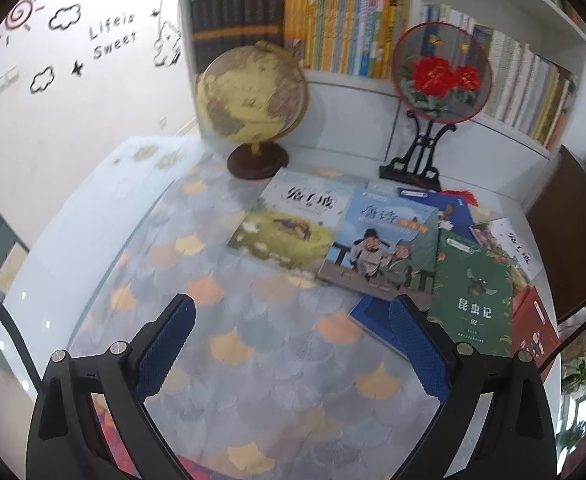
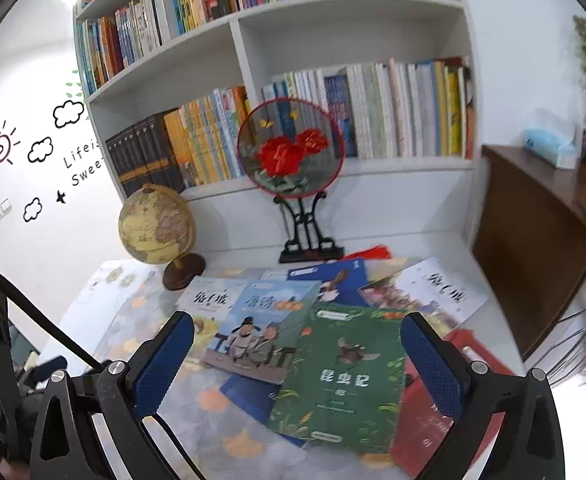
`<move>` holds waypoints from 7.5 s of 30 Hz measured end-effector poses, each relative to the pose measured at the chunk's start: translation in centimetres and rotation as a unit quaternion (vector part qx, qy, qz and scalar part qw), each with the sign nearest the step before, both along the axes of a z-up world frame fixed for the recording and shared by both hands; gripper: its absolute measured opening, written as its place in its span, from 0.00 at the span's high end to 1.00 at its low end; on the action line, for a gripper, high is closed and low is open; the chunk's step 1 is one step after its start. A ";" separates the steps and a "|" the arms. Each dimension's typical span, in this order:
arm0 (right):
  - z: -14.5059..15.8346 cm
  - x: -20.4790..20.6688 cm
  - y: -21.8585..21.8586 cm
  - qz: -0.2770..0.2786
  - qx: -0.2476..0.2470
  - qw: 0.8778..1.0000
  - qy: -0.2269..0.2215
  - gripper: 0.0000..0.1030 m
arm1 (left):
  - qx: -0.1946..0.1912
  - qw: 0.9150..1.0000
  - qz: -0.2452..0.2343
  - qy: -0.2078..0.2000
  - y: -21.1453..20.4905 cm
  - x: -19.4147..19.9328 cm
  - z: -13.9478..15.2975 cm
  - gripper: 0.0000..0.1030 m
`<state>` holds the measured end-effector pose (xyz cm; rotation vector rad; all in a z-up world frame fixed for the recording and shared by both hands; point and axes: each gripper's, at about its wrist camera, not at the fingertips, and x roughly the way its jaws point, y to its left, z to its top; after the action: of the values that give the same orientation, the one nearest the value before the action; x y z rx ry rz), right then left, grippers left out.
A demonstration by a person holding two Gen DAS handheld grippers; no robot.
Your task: Organize books
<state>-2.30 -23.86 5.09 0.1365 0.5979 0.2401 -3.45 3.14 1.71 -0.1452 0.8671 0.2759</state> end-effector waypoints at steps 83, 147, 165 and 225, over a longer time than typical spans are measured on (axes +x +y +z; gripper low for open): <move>-20.5 3.8 -10.0 -0.012 -0.075 0.958 0.275 0.49 | -0.171 0.919 -0.306 0.179 -17.2 7.0 -16.2 0.51; -22.4 -0.5 -15.5 0.012 0.117 0.951 0.285 0.37 | -0.273 0.885 -0.332 0.178 -20.6 5.7 -17.1 0.84; -25.3 -0.7 -19.7 0.017 0.392 0.868 0.304 0.23 | -0.476 0.809 -0.290 0.187 -20.1 8.3 -17.1 0.89; -10.1 -2.9 35.1 0.420 -0.069 0.896 0.125 0.71 | -0.115 0.989 -0.086 -0.048 22.0 -6.4 -5.0 0.84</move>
<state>-5.16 11.20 -4.97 -0.2481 0.9077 1.0309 -9.90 25.18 -3.33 -0.2942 0.8095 0.0066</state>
